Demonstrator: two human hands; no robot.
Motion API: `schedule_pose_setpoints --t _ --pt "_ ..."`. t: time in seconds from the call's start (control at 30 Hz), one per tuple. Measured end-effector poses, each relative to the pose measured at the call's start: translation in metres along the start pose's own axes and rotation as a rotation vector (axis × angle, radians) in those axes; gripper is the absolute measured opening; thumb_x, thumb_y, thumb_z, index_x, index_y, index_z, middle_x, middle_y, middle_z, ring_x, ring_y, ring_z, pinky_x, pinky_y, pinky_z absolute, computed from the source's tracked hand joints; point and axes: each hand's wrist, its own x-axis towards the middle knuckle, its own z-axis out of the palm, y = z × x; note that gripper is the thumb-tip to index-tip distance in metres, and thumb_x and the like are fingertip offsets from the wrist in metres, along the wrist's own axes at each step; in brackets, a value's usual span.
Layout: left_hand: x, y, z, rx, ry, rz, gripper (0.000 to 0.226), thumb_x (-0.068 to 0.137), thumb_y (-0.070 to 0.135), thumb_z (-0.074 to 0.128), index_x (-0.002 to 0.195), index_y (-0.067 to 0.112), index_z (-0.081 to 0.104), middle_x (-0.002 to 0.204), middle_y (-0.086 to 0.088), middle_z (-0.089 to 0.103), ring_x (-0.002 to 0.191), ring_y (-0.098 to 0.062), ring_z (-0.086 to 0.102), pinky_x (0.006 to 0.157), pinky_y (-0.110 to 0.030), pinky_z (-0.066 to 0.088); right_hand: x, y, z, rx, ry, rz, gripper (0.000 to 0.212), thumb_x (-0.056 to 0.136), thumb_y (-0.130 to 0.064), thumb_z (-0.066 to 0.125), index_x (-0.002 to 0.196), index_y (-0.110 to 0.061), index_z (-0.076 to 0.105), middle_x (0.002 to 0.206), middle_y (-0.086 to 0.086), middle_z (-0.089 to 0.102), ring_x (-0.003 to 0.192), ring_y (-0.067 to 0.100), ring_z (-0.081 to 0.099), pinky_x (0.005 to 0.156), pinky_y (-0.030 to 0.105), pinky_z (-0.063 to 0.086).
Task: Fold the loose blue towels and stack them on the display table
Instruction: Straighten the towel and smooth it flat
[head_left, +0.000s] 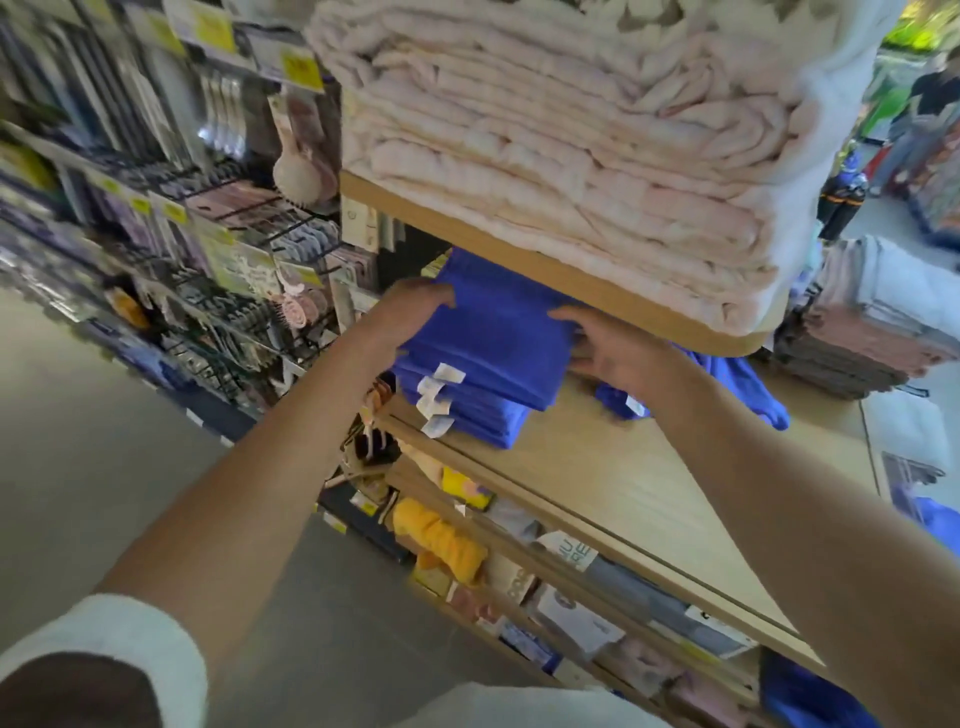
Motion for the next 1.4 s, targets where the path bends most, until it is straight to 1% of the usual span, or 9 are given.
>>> schedule_pose_setpoints --t 0.17,0.33,0.47,0.63,0.8,0.9,1.17,1.3,1.4 --pt "0.036 -0.018 -0.019 0.343 0.095 -0.036 0.064 0.083 0.014 0.069 0.145 0.012 0.051 0.136 -0.01 0.057 0.118 -0.028 0.057 0.09 -0.033 0.046 0.041 0.017 0.025 -0.067 0.036 -0.002 0.014 0.095 -0.019 0.07 0.108 -0.022 0.064 0.095 0.001 0.066 0.083 0.017 0.065 0.064 0.034 0.058" --pt "0.036 -0.049 -0.014 0.521 0.08 0.021 0.07 0.089 0.006 0.059 0.154 0.015 0.035 0.143 -0.014 0.053 0.125 -0.032 0.055 0.087 -0.032 0.043 0.065 0.04 0.024 -0.102 0.15 -0.052 0.029 0.092 -0.024 0.075 0.119 -0.02 0.066 0.109 0.001 0.068 0.086 0.016 0.067 0.058 0.034 0.062" --pt "0.006 -0.049 0.008 0.977 0.238 0.399 0.057 0.092 0.02 0.059 0.146 0.018 0.043 0.143 -0.011 0.05 0.132 -0.035 0.046 0.103 -0.052 0.045 0.064 0.055 0.006 -0.135 0.244 -0.101 0.024 0.1 -0.032 0.06 0.112 -0.014 0.069 0.096 0.007 0.066 0.082 0.021 0.064 0.061 0.032 0.056" --pt "-0.036 -0.061 0.096 0.924 0.158 0.946 0.034 0.084 0.01 0.065 0.117 0.018 0.069 0.137 -0.005 0.058 0.137 -0.03 0.048 0.104 -0.045 0.042 0.029 0.119 -0.072 -0.71 0.46 -0.381 0.015 0.094 -0.013 0.06 0.105 -0.009 0.069 0.108 0.012 0.067 0.103 0.032 0.062 0.086 0.044 0.05" --pt "-0.039 -0.09 0.181 0.866 -0.228 0.895 0.041 0.082 0.007 0.057 0.119 0.02 0.068 0.135 -0.001 0.059 0.134 -0.022 0.048 0.107 -0.039 0.044 -0.006 0.16 -0.156 -1.053 0.649 -0.146 0.055 0.088 -0.035 0.065 0.138 -0.017 0.053 0.142 0.006 0.054 0.132 0.032 0.048 0.105 0.047 0.04" --pt "-0.028 -0.11 0.217 0.855 -0.417 0.71 0.05 0.086 0.008 0.053 0.135 0.017 0.059 0.143 -0.001 0.053 0.132 -0.022 0.049 0.11 -0.039 0.041 -0.034 0.175 -0.181 -1.232 0.635 -0.033 0.063 0.09 -0.051 0.056 0.145 -0.021 0.046 0.137 0.005 0.058 0.13 0.029 0.051 0.103 0.044 0.043" --pt "0.009 -0.135 0.271 0.901 -0.37 0.647 0.064 0.083 0.038 0.057 0.141 0.013 0.056 0.145 -0.007 0.055 0.135 -0.028 0.049 0.113 -0.046 0.039 -0.121 0.194 -0.198 -1.227 0.454 0.18 0.039 0.094 -0.047 0.045 0.132 -0.04 0.054 0.107 -0.001 0.075 0.101 0.027 0.068 0.076 0.035 0.048" --pt "0.015 -0.146 0.273 0.895 -0.284 0.666 0.04 0.086 0.044 0.058 0.121 0.028 0.067 0.124 0.007 0.065 0.117 -0.023 0.058 0.099 -0.044 0.048 -0.142 0.171 -0.235 -0.814 0.291 0.299 0.02 0.097 -0.022 0.054 0.077 -0.024 0.058 0.067 -0.008 0.058 0.071 0.017 0.055 0.067 0.033 0.041" --pt "0.02 -0.146 0.268 0.888 -0.239 0.674 0.032 0.087 0.03 0.07 0.119 0.027 0.066 0.116 0.005 0.067 0.111 -0.024 0.058 0.098 -0.041 0.049 -0.133 0.127 -0.286 -0.754 0.373 0.27 0.019 0.1 -0.012 0.055 0.094 -0.006 0.071 0.088 0.008 0.068 0.087 0.022 0.061 0.082 0.034 0.044"
